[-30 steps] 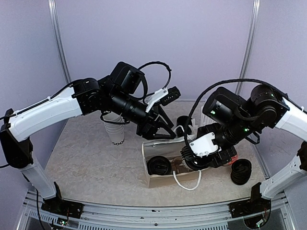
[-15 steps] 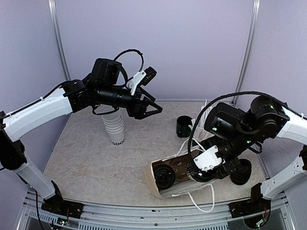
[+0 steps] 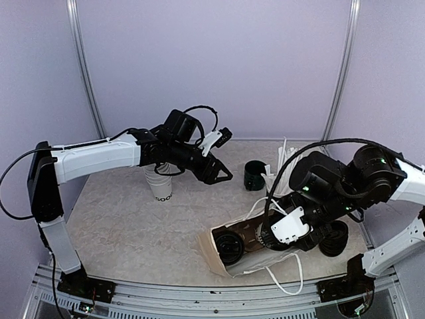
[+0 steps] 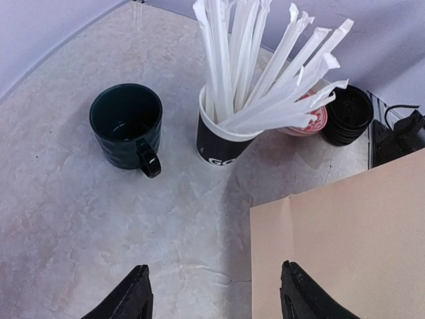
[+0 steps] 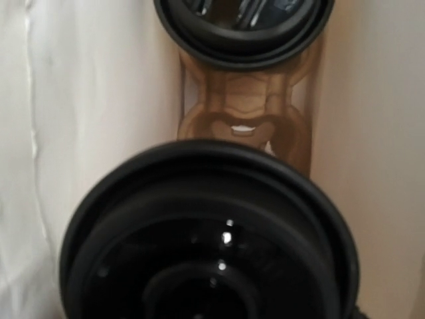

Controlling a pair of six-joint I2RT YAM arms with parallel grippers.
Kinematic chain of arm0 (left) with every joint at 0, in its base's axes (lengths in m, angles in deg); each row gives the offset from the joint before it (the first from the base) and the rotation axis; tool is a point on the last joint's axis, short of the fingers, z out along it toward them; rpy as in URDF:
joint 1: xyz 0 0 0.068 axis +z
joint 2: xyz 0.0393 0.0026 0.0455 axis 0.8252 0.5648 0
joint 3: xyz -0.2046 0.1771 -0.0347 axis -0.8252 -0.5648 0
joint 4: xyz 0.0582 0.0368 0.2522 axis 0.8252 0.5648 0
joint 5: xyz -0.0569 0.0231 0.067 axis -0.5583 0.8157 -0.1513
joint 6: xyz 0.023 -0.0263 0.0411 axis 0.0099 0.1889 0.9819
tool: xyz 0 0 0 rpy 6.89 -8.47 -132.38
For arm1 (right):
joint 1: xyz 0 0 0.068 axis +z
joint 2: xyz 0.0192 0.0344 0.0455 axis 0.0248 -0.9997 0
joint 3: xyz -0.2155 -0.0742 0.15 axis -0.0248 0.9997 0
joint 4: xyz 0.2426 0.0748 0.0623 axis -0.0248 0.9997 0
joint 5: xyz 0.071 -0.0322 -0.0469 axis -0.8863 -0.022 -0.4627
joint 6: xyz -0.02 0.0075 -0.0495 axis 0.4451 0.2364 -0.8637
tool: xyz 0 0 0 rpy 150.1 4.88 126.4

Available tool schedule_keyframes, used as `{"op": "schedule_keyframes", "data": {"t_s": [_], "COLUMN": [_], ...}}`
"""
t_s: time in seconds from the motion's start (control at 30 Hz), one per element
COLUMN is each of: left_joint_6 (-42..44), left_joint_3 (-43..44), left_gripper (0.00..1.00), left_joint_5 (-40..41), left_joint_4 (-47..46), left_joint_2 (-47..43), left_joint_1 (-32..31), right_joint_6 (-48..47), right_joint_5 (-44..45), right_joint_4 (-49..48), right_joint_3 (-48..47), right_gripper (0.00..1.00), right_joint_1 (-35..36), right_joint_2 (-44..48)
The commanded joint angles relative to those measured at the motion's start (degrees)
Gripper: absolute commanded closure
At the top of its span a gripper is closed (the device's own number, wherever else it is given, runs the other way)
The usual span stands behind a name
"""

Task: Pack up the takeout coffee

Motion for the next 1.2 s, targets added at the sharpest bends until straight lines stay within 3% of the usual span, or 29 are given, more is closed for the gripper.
{"op": "schedule_keyframes", "data": {"t_s": [0.0,0.6,0.97,1.17], "left_joint_6": [0.5,2.6,2.9,3.4], "left_joint_3": [0.1,0.5,1.0,1.2], "left_gripper": [0.36,0.36,0.36,0.36], "left_joint_5": [-1.6,-1.9,-3.5,-5.9], "left_joint_4": [-0.7,2.1,0.5,0.0], "left_joint_2": [1.4,9.1,11.9,12.9], "left_joint_1": [-1.1,-2.1,-1.7,-1.6], "right_joint_6": [-2.2,-8.1,-7.4,-7.6], "right_joint_5": [2.3,2.4,10.0,7.3], "right_joint_4": [-5.1,-11.2,-19.1,-19.6], "right_joint_3": [3.1,11.3,16.9,18.0], "right_gripper": [0.73,0.73,0.75,0.74], "right_joint_1": [1.9,2.3,2.1,1.3], "right_joint_2": [2.0,4.3,6.8,6.7]}}
